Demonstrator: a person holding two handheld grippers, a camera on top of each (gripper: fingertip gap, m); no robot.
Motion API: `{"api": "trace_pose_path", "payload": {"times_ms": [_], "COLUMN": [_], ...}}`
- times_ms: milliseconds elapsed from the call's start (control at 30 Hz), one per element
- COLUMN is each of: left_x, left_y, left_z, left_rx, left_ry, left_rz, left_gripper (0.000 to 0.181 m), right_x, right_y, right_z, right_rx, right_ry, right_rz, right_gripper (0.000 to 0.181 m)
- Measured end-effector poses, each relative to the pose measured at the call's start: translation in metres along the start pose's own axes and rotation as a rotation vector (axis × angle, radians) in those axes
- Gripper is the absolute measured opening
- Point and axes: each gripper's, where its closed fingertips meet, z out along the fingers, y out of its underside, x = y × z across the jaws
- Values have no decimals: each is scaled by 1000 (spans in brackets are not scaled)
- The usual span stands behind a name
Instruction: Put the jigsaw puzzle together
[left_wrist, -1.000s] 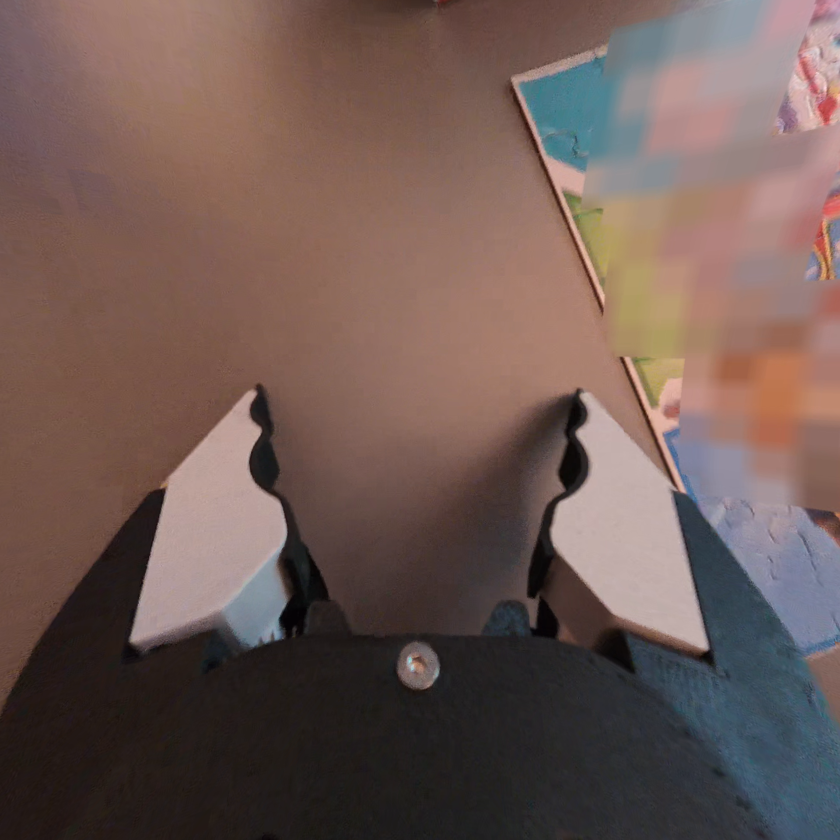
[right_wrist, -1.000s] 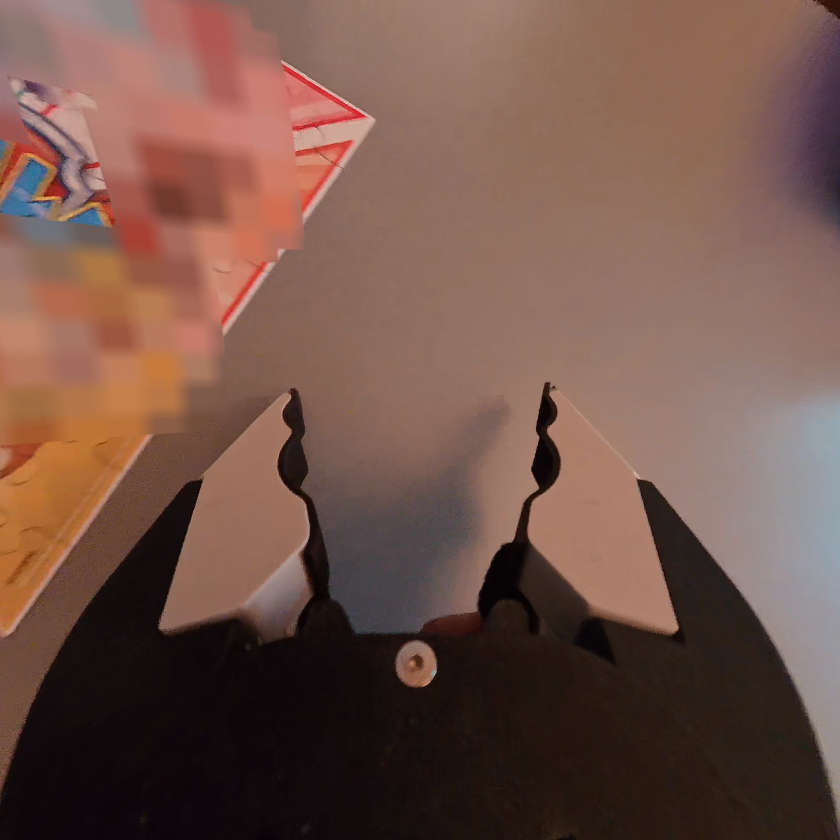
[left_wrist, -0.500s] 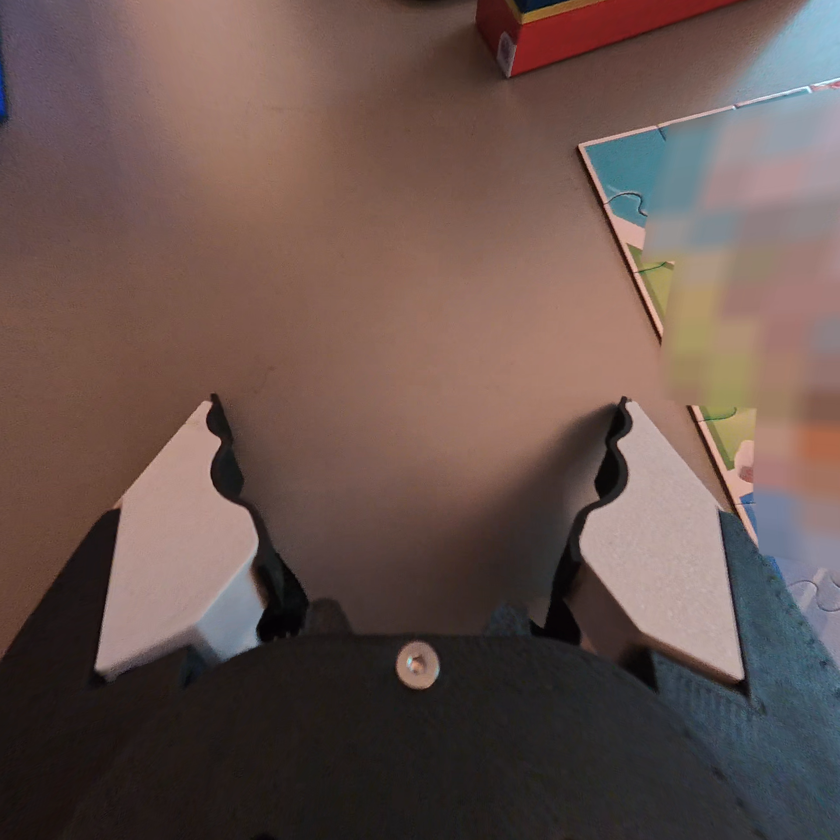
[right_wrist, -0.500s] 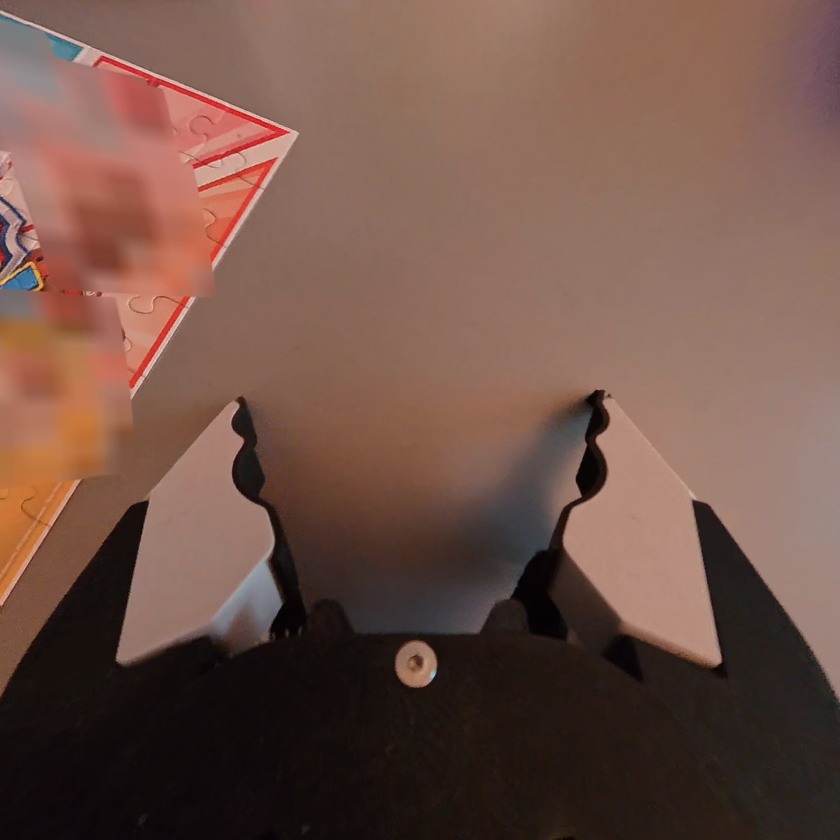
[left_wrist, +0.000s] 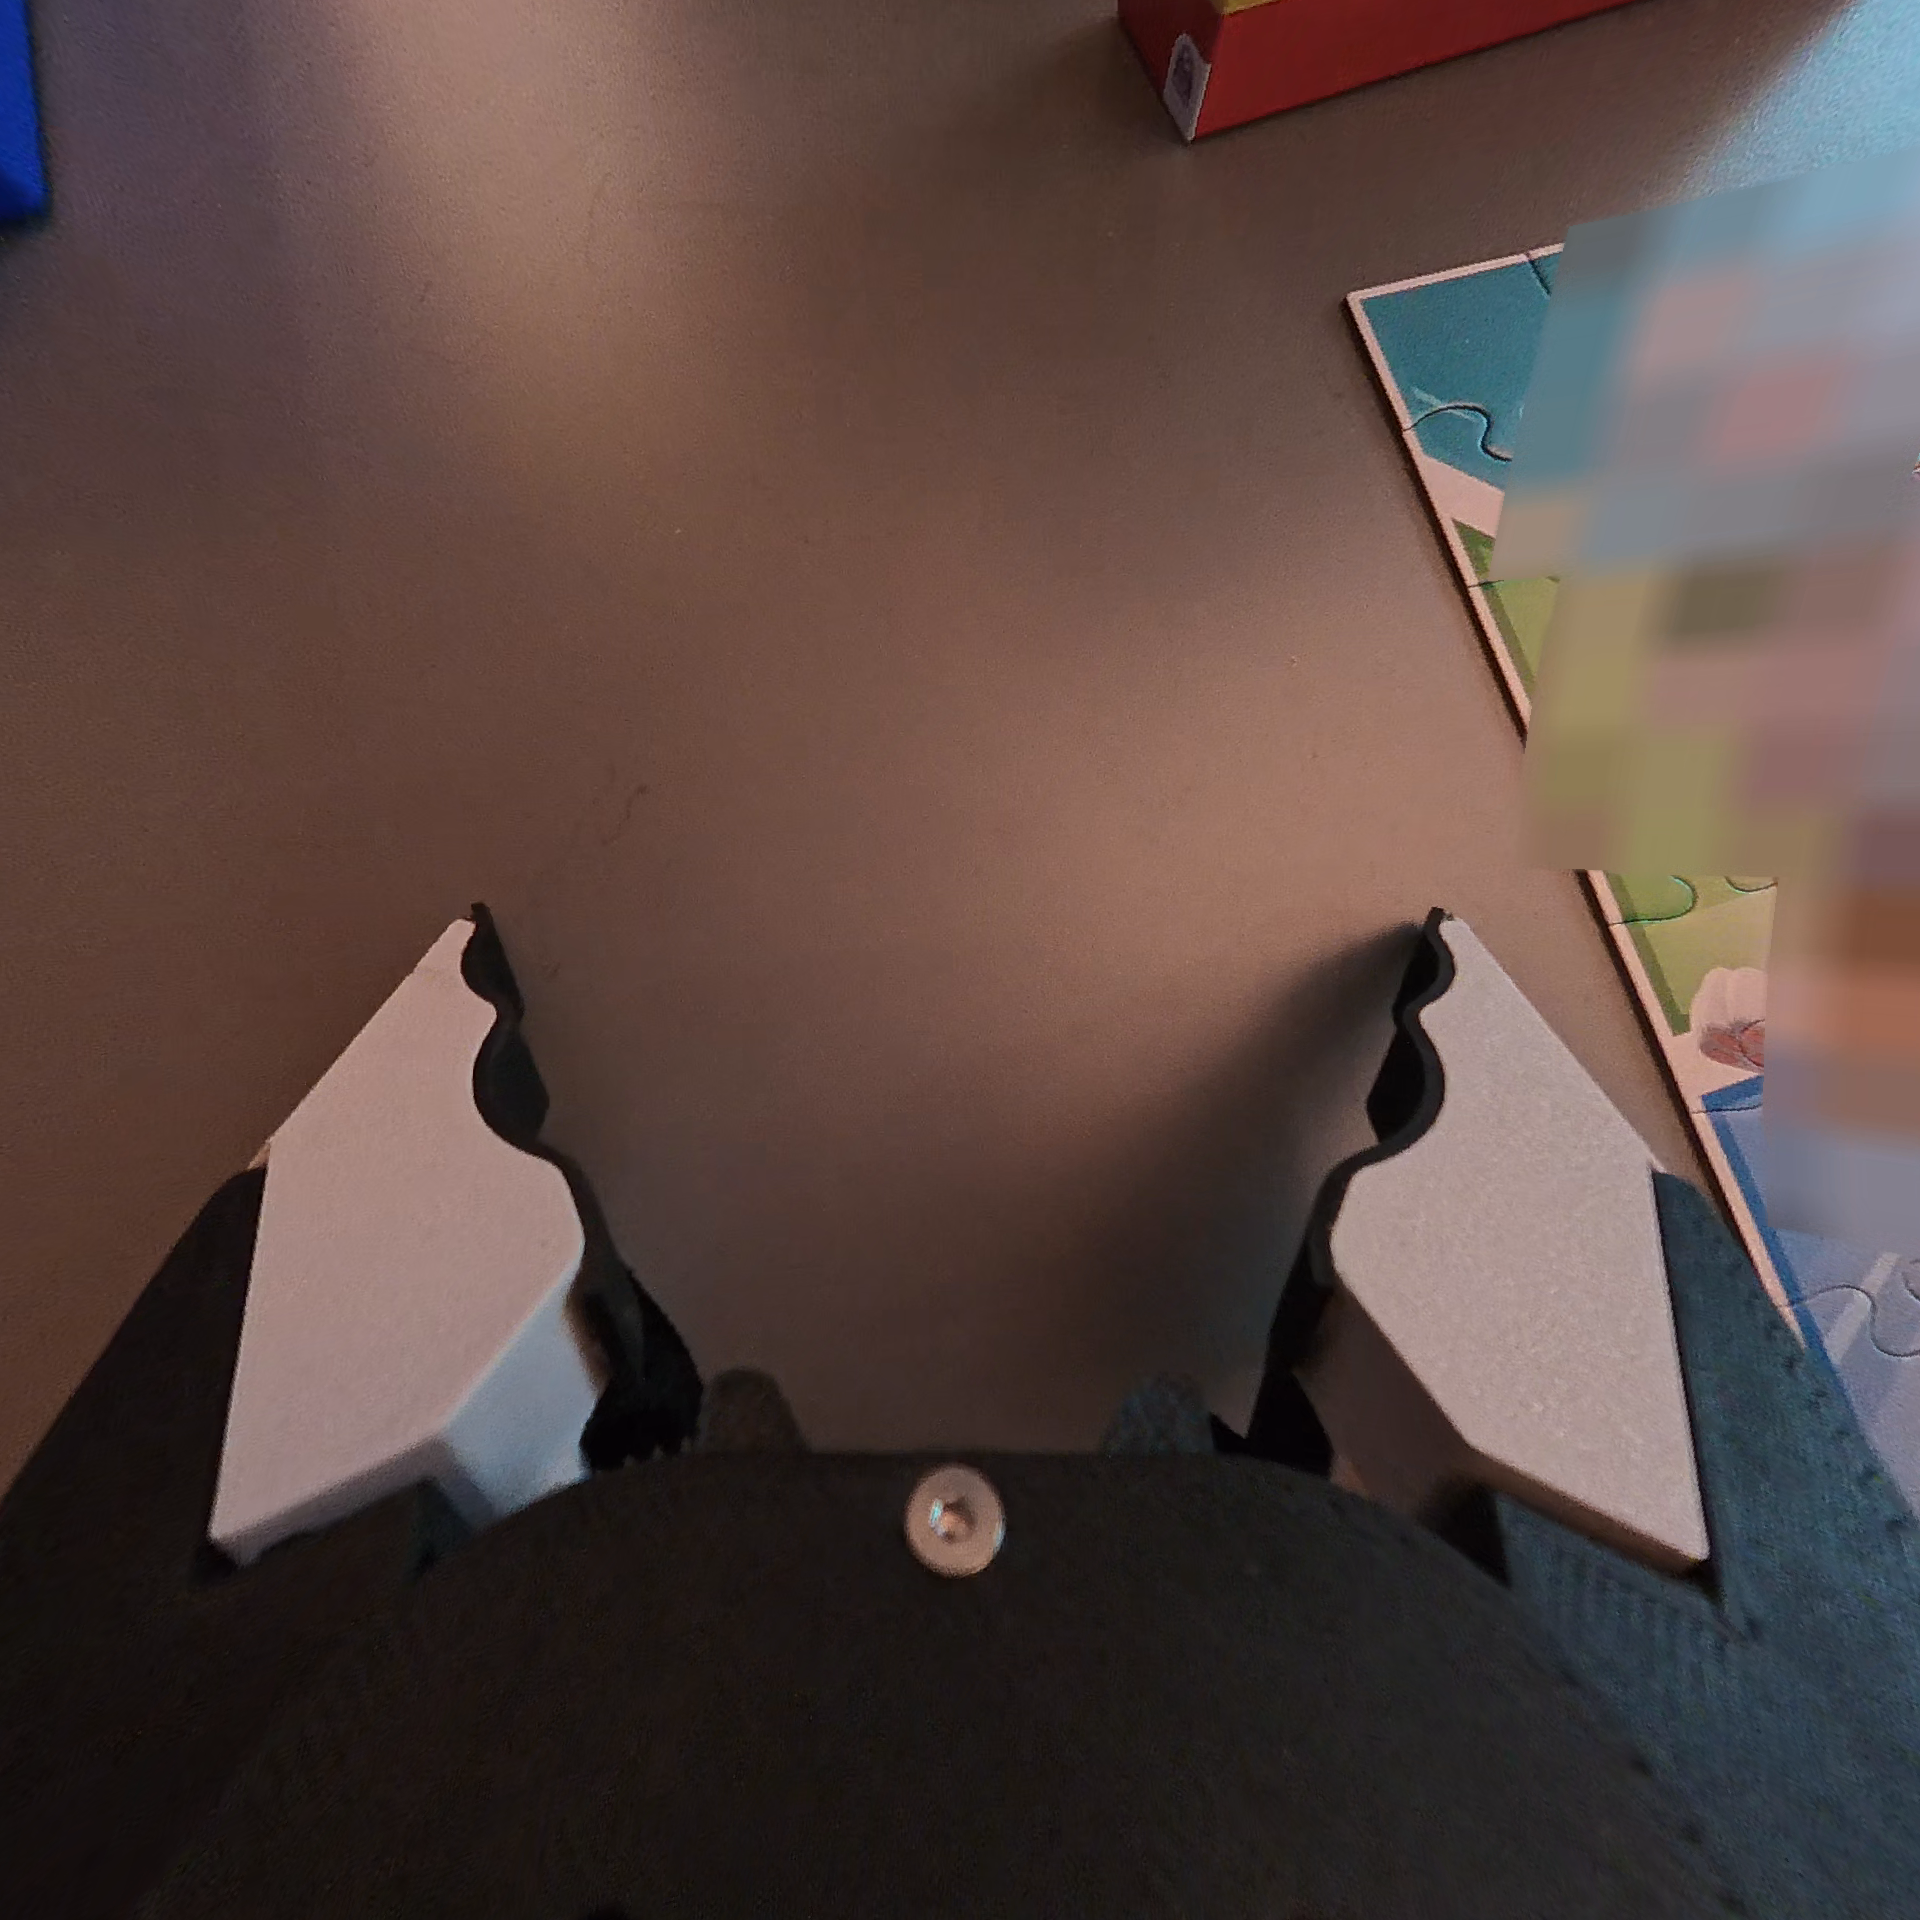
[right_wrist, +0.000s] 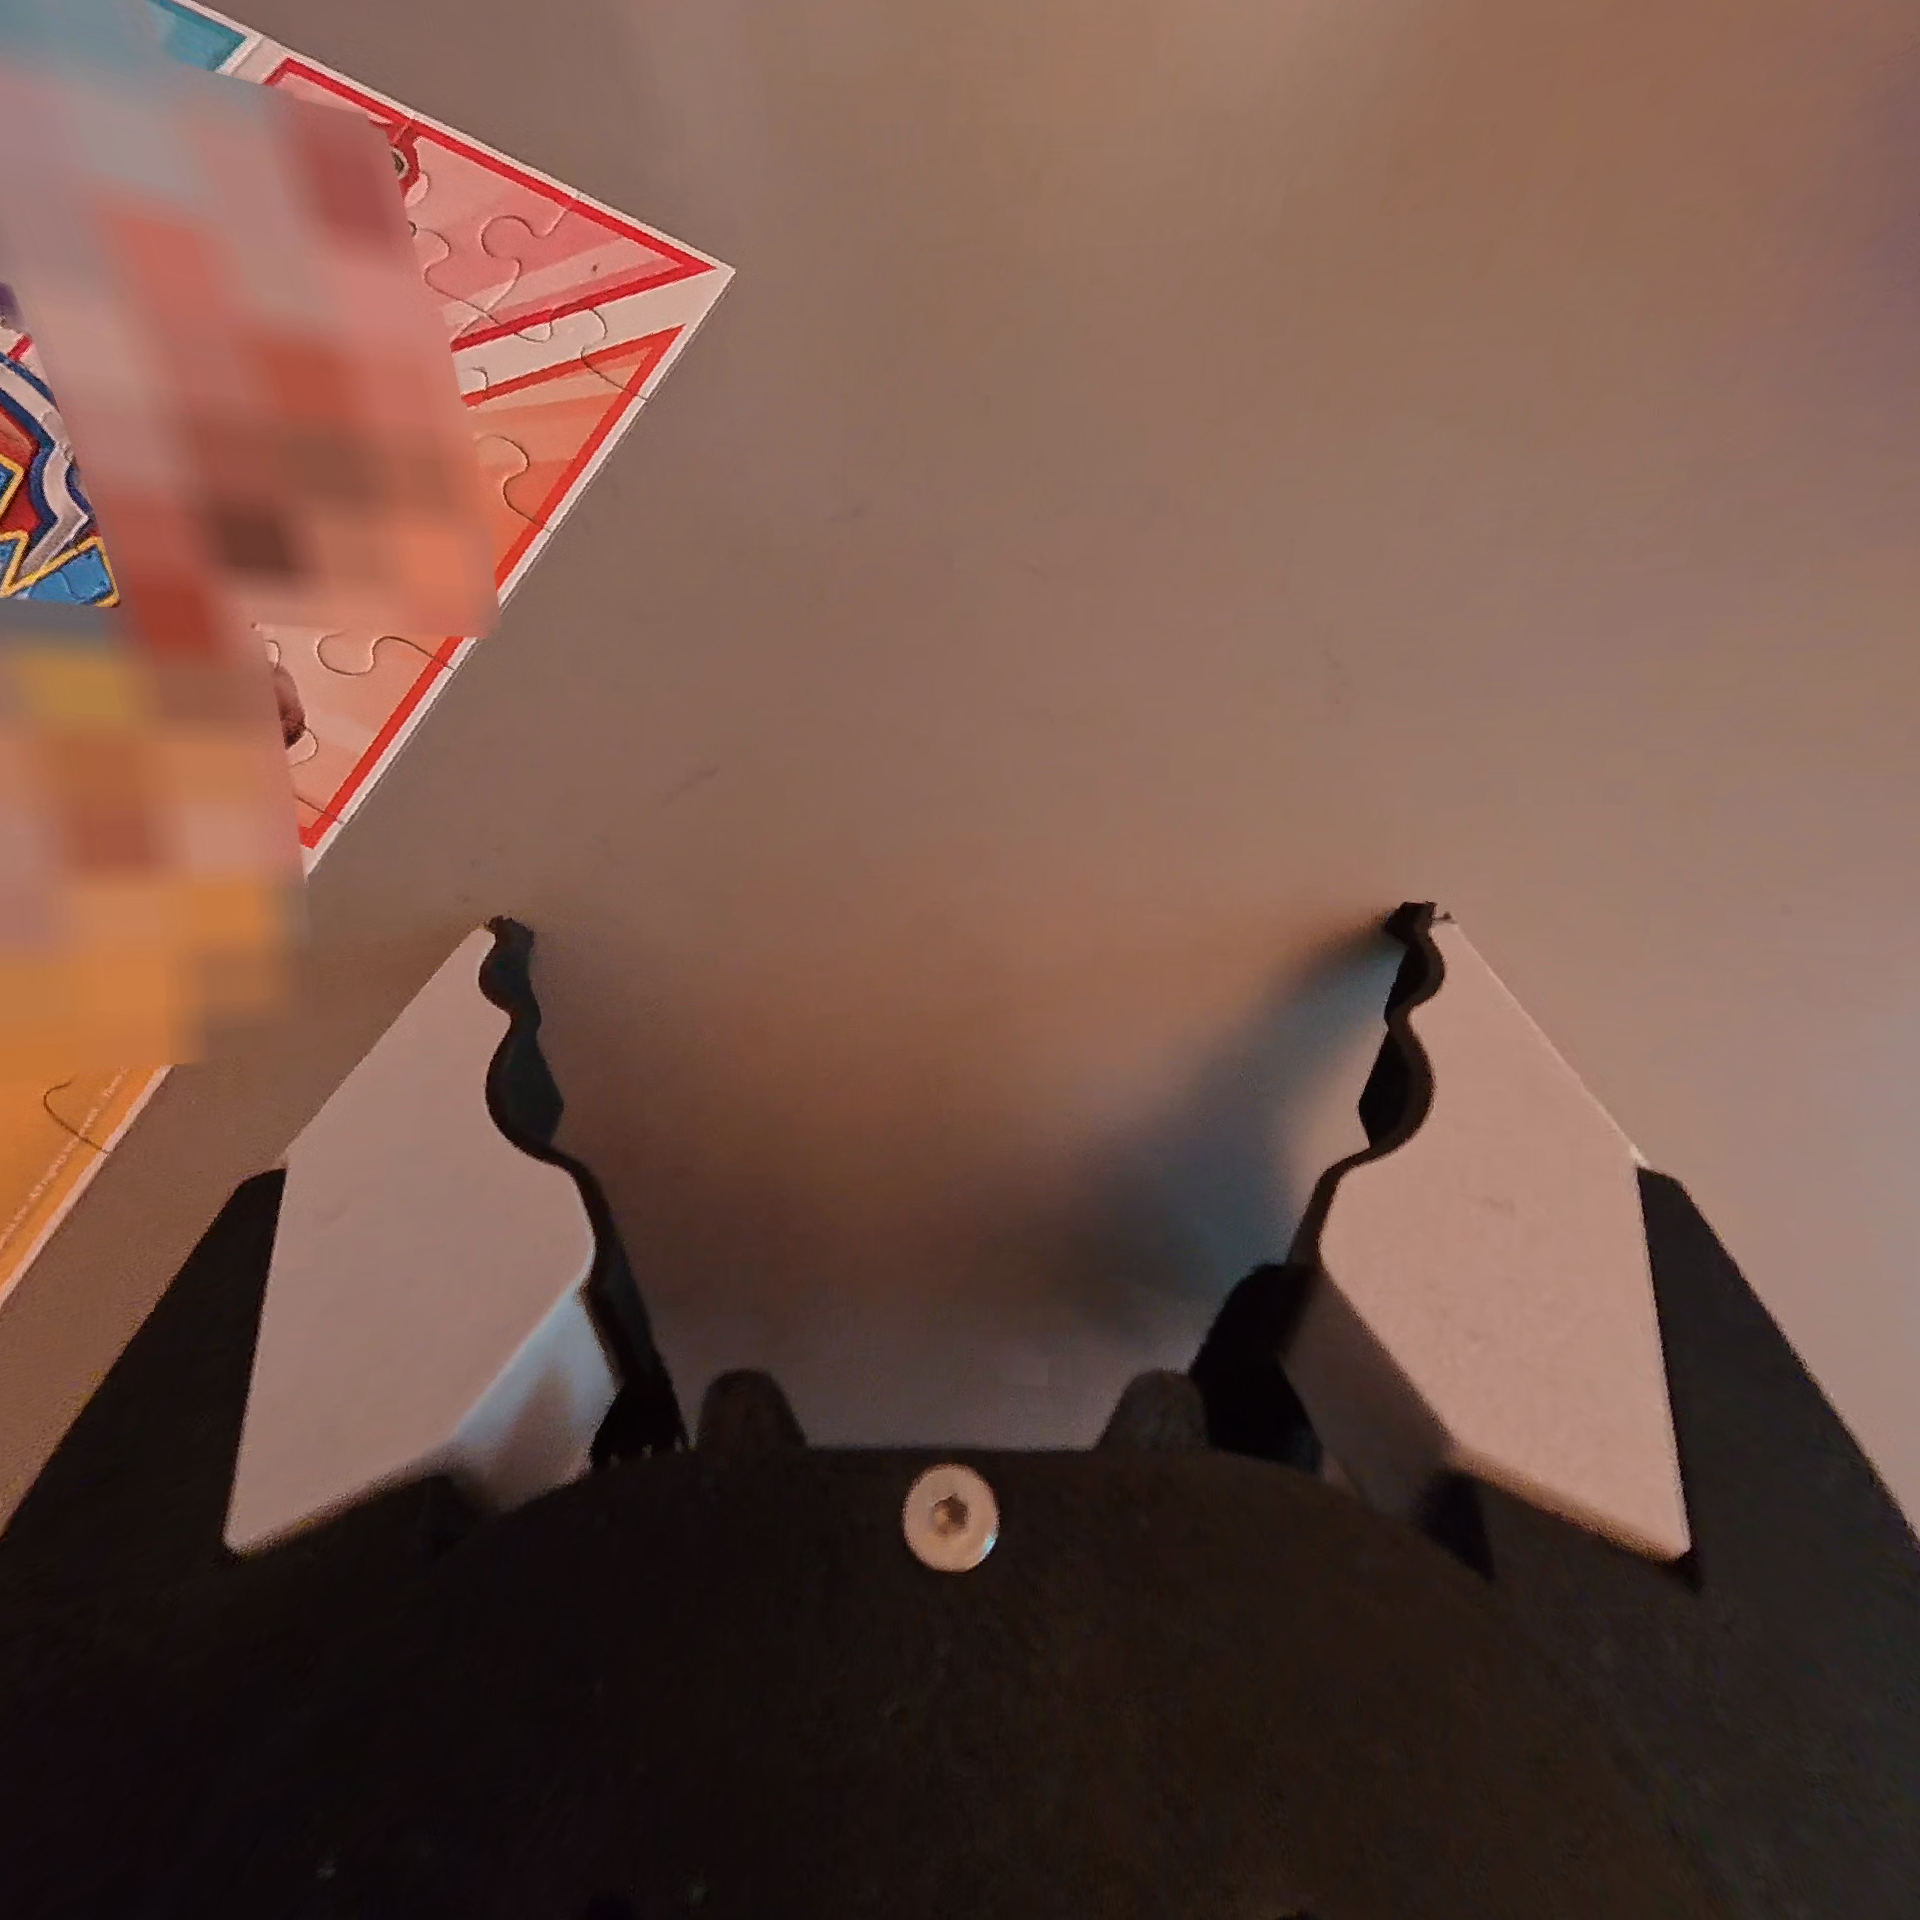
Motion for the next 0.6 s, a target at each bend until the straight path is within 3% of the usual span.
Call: {"api": "trace_pose_path", "payload": {"times_ms": [600], "left_x": [0], "left_y": [0], "left_z": [0], "left_rx": [0], "left_ry": [0], "left_rz": [0], "left_gripper": [159], "right_x": [4], "right_y": [-5], "right_z": [3], "right_rx": [0], "right_ry": [-15], "right_rz": [-18], "right_gripper": [155]}}
